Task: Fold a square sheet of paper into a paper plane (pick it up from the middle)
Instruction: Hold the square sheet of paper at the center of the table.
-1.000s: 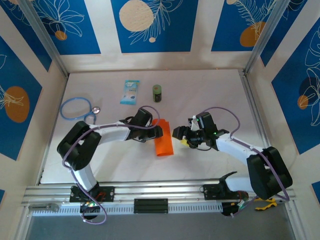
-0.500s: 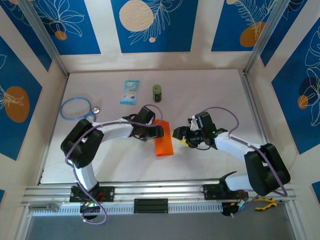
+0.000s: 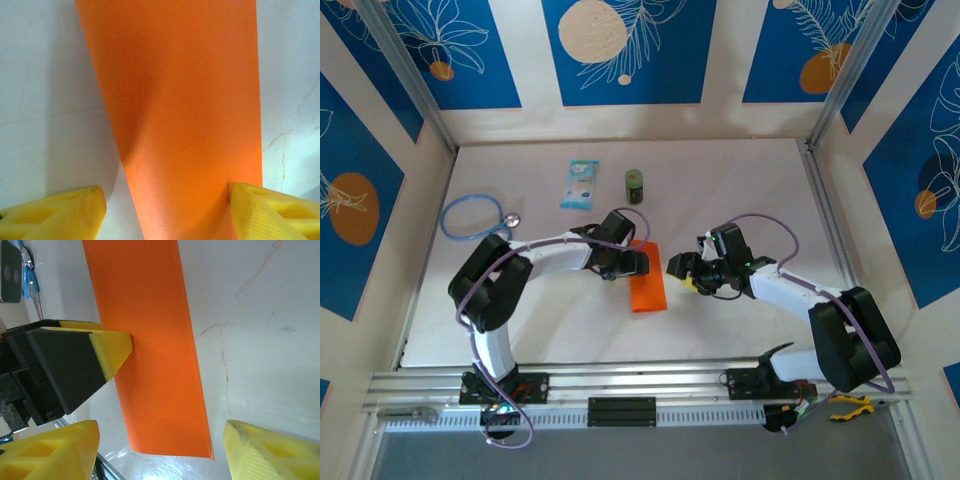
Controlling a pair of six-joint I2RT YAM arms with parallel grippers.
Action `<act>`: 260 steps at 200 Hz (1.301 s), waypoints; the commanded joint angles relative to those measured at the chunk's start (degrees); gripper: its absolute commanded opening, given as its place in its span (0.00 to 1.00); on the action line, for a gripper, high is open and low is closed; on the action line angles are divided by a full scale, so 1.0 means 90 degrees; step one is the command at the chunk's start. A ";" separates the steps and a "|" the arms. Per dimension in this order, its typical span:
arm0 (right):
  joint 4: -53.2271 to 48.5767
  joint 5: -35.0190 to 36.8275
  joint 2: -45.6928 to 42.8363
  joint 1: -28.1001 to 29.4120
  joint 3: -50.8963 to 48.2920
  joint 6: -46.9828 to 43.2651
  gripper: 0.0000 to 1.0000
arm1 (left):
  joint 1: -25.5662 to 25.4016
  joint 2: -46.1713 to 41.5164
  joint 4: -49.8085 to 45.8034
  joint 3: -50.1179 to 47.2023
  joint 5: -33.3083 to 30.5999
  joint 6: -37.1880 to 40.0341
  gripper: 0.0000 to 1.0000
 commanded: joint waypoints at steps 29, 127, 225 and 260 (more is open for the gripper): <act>-0.0119 0.0056 -0.0166 -0.0115 -0.0037 0.0064 0.66 | -0.0130 0.0607 -0.0285 0.0143 -0.0175 0.0252 0.71; -0.0206 0.0047 -0.0247 -0.0165 -0.0056 0.0058 0.66 | -0.0179 0.0932 -0.0560 0.0335 -0.0219 0.0265 0.72; -0.0169 -0.0004 -0.0240 -0.0170 -0.0088 0.0057 0.66 | -0.0214 0.1145 -0.0673 0.0385 -0.0288 0.0282 0.72; -0.0168 -0.0004 -0.0219 -0.0168 -0.0087 0.0055 0.65 | -0.0220 0.1188 -0.0697 0.0395 -0.0308 0.0301 0.72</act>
